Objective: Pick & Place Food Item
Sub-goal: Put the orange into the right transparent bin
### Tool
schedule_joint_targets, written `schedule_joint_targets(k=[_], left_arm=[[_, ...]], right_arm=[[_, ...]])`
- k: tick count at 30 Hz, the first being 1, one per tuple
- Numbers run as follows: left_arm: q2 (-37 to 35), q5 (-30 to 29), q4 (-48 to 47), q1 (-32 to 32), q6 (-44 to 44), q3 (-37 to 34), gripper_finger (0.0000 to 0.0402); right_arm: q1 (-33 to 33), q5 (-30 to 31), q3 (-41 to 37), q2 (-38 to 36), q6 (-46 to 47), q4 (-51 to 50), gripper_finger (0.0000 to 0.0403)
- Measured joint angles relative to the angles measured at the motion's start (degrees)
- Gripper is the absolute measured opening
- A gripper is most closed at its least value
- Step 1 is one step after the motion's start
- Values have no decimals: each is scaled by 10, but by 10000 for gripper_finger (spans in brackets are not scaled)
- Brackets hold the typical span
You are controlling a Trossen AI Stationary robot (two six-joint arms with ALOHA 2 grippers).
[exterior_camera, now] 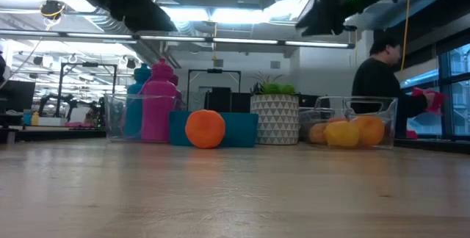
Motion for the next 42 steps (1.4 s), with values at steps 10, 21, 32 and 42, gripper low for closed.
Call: schedule_joint_targets(k=[10, 21, 32, 42], left_arm=[[-61, -5, 47, 0, 11, -49, 224], [-131, -3, 204, 1, -77, -179, 224], [-114, -4, 203, 0, -126, -189, 224], [-107, 150, 212, -5, -214, -174, 224]], right_arm=[[63, -98, -197, -96, 101, 320, 334], [207, -131, -296, -60, 145, 524, 334], [261, -57, -296, 52, 114, 612, 334], [261, -55, -296, 102, 113, 696, 334]])
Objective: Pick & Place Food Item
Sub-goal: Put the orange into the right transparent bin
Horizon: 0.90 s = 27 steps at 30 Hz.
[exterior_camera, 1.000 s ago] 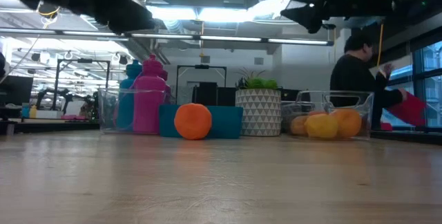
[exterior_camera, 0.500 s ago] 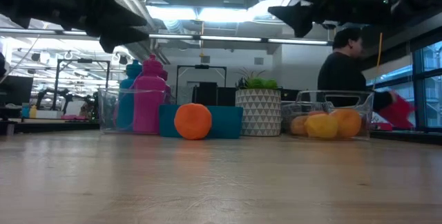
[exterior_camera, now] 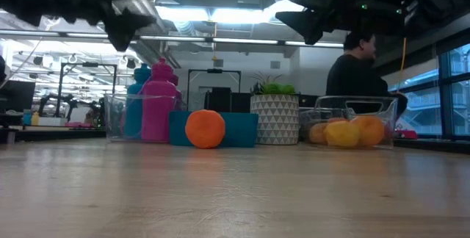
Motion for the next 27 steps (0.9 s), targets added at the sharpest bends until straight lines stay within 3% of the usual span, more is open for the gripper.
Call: schedule_joint_targets(k=[4, 10, 21, 27], left_arm=[[0, 11, -50, -34, -10, 34, 224], [14, -113, -214, -89, 34, 93, 224], [83, -197, -255, -111, 49, 97, 224], [145, -202, -248, -107, 49, 97, 223]], right_arm=[[0, -1, 0, 0, 0, 0, 334], [9, -5, 9, 6, 0, -41, 334], [50, 57, 183, 137, -105, -363, 334], [63, 82, 258, 209, -174, -443, 334]])
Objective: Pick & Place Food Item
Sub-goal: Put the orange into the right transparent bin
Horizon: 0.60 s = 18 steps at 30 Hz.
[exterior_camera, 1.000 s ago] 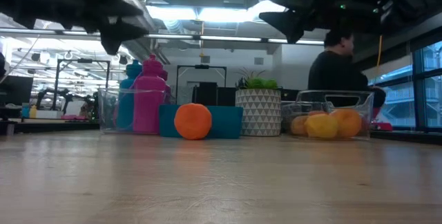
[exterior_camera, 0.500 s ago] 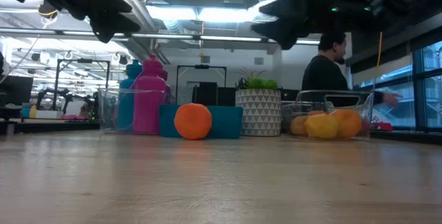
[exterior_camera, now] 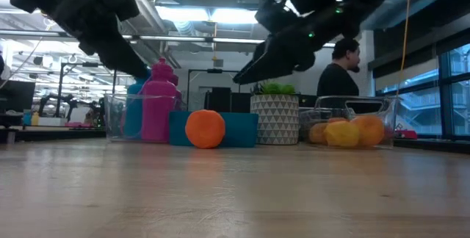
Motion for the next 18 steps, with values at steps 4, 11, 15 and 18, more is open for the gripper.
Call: schedule_joint_targets(k=[4, 11, 15, 18], left_arm=[[14, -1, 13, 7, 1, 0, 223], [14, -3, 14, 7, 5, 0, 224], [14, -3, 14, 7, 4, 0, 224], [14, -3, 14, 7, 0, 0, 224]], right_arm=[[9, 49, 44, 42, -59, -36, 334], [17, 137, 114, 97, -246, -102, 334], [16, 145, 152, 113, -369, -154, 334], [16, 132, 171, 117, -447, -186, 334]])
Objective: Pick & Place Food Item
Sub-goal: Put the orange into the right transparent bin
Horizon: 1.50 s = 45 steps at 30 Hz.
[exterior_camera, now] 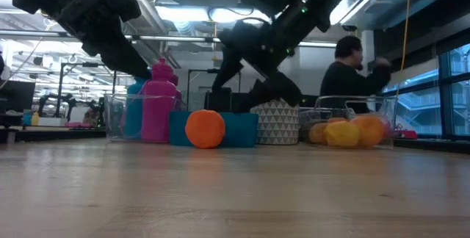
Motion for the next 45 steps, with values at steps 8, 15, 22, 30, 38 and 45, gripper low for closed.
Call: schedule_joint_targets(k=[8, 15, 22, 30, 38, 45], left_arm=[[0, -10, -1, 0, 4, 0, 224], [0, -10, -1, 0, 4, 0, 224], [0, -10, 3, 0, -3, 0, 224], [0, -12, 3, 0, -7, 0, 224], [0, -18, -4, 0, -6, 0, 224], [21, -6, -6, 19, -15, 0, 224]], right_arm=[[-10, -27, 27, -1, -157, 0, 334], [-29, -58, 31, 5, -183, 2, 334], [-32, -17, 49, 71, -247, -4, 334], [-34, -17, 109, 122, -264, -8, 334], [-29, -54, 119, 127, -262, -10, 334], [-24, -81, 119, 127, -262, -10, 334]])
